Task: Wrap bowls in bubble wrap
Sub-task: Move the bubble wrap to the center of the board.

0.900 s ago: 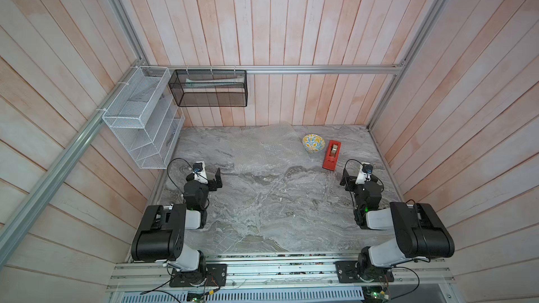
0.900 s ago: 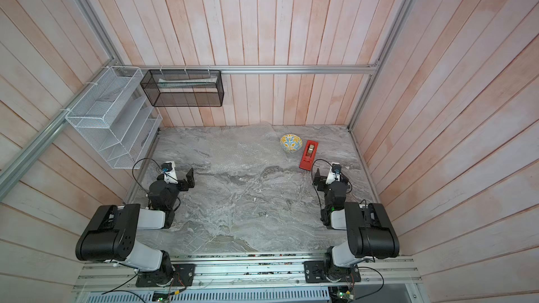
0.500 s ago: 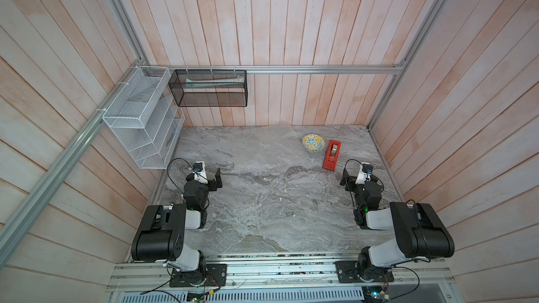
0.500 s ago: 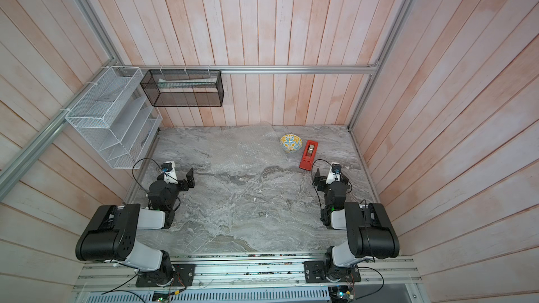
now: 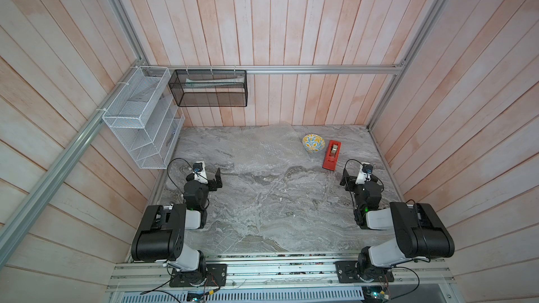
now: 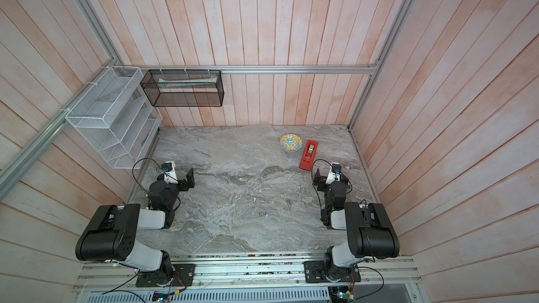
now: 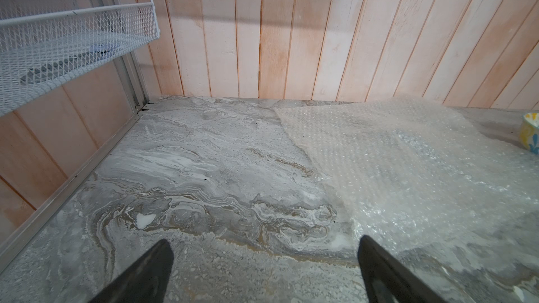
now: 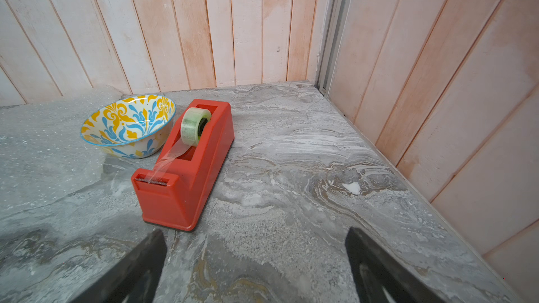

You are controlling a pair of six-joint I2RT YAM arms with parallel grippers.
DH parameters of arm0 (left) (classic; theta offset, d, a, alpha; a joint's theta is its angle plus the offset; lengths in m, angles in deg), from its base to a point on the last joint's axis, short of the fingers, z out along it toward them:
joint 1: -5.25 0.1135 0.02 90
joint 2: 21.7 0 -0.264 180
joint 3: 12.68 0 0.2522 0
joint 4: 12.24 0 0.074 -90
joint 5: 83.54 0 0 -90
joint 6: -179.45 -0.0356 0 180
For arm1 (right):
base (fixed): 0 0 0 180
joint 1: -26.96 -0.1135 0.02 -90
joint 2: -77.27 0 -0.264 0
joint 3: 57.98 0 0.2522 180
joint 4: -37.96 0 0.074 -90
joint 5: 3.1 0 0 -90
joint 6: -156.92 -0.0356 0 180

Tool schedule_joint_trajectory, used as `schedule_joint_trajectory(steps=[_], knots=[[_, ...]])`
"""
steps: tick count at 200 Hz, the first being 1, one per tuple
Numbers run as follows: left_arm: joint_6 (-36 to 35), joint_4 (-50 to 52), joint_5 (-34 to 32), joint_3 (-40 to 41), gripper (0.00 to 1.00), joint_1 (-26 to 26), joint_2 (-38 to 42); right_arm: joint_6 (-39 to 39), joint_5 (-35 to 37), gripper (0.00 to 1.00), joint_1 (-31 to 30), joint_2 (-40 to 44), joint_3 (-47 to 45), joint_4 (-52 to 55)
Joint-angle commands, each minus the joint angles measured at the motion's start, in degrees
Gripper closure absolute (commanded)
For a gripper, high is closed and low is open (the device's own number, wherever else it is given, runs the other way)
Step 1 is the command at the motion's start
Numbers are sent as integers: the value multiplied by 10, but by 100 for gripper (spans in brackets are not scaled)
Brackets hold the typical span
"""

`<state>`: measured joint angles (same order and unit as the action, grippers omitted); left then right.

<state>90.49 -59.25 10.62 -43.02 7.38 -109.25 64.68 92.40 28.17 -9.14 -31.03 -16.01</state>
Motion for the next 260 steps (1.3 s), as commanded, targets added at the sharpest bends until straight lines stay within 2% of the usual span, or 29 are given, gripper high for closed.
schedule_joint_trajectory(steps=[1, 11, 39, 50, 67, 86, 103, 124, 137, 148, 160, 177, 201, 226, 260], knots=[[-14, 65, -14, -37, 0, -13, 28, 4, 5, 2, -1, 0, 6, -26], [-8, 134, -24, -66, 0, -14, 42, 6, 6, 2, -1, 20, 7, -17], [42, 295, -44, -132, 0, -17, 68, -16, 22, 2, -1, 82, 76, 173], [81, 340, -48, -146, 0, -18, 81, -39, 17, 2, -1, 97, 98, 229], [101, 435, -59, -180, 0, -28, 95, -81, 14, 2, -1, 116, 129, 297], [124, 522, -17, -218, 0, -37, 97, -137, 18, 2, -2, 122, 193, 425], [149, 570, 5, -242, 0, -51, 87, -132, -7, 2, -12, 108, 252, 519], [192, 611, 51, -278, 0, -63, 59, -97, 45, 2, -67, 76, 320, 610], [213, 636, 69, -308, 0, -69, 32, -97, 81, 2, -98, 62, 353, 636], [227, 648, 85, -331, 0, -74, 10, -106, 82, 2, -118, 48, 379, 657], [237, 662, 95, -362, 1, -80, -19, -122, 55, 2, -127, 34, 405, 674], [243, 696, 89, -414, 2, -90, -67, -151, -24, 2, -128, 20, 428, 676], [252, 724, 104, -474, 7, -92, -137, -182, -78, 2, -129, -15, 463, 670], [260, 734, 108, -513, 11, -102, -183, -161, -101, 3, -141, -94, 546, 710], [267, 777, 72, -558, 13, -110, -233, -149, -116, 6, -149, -168, 612, 720]])
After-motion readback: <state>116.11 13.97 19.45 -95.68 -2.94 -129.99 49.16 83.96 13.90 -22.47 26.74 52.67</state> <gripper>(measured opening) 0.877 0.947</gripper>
